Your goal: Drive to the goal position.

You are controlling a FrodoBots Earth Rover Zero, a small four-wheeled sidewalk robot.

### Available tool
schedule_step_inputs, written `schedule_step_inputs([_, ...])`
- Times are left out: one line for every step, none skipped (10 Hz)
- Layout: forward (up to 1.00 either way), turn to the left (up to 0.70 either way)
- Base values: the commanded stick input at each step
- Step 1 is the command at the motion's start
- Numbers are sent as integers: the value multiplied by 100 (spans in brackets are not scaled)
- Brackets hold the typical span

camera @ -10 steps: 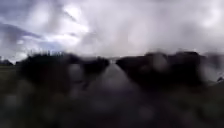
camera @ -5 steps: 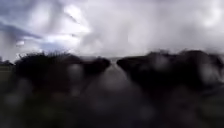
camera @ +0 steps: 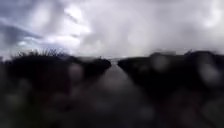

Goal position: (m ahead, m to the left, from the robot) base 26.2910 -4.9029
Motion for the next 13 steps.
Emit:
schedule_step_inputs([70, 0])
schedule_step_inputs([70, 0])
schedule_step_inputs([70, 0])
schedule_step_inputs([70, 0])
schedule_step_inputs([70, 0])
schedule_step_inputs([70, 0])
schedule_step_inputs([70, 0])
schedule_step_inputs([70, 0])
schedule_step_inputs([70, 0])
schedule_step_inputs([70, 0])
schedule_step_inputs([70, 0])
schedule_step_inputs([70, 0])
schedule_step_inputs([70, 0])
